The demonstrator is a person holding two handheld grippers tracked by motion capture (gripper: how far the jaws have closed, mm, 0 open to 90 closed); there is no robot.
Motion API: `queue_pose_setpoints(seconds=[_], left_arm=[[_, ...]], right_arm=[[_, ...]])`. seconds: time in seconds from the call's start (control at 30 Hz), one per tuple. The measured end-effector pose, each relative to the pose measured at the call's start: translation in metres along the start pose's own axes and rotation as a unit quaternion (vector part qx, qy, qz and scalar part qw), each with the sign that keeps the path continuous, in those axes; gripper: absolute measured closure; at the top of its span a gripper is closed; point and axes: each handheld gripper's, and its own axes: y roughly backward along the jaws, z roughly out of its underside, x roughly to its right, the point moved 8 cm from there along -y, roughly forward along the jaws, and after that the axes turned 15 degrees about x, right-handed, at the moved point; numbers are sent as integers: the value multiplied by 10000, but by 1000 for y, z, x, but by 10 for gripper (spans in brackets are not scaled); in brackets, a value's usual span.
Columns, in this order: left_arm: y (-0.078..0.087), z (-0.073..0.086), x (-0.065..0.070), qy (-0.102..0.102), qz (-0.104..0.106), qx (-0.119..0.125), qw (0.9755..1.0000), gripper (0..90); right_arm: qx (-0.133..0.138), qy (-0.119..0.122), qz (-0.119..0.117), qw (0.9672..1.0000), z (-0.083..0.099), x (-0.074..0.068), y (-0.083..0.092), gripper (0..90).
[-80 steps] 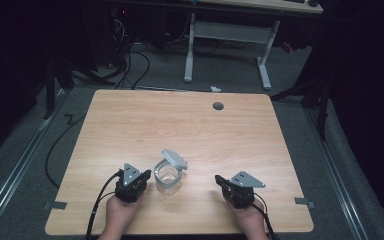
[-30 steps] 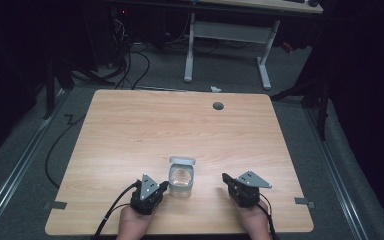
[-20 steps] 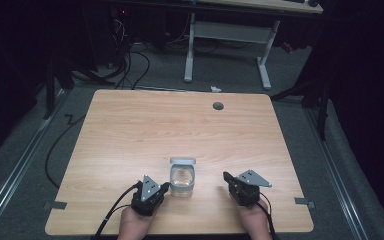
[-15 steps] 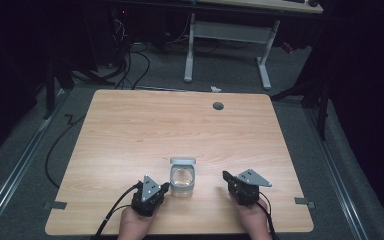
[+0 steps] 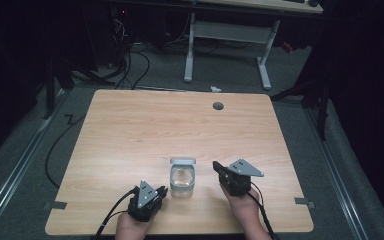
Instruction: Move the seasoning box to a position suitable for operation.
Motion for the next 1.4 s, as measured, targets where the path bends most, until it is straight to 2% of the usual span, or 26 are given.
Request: queue_pose_setpoints(seconds=[0.27,0.53,0.87,1.17,1.4], left_arm=[[10,6,6,3,81,-112,9999,861],[10,8,14,51,167,-127,9998,875],[10,10,24,160,279,-150,9994,889],[5,15,34,59,409,-206,9989,897],[3,18,38,79,448,-254,9986,898]], right_arm=[[103,-8,-125,9999,-14,-7,-13,900],[172,52,-222,9996,-28,-14,-24,900],[303,126,-299,9990,-45,-20,-28,900],[441,178,-460,9978,-59,-33,-31,900],[542,221,-585,9966,-68,-44,-26,900]])
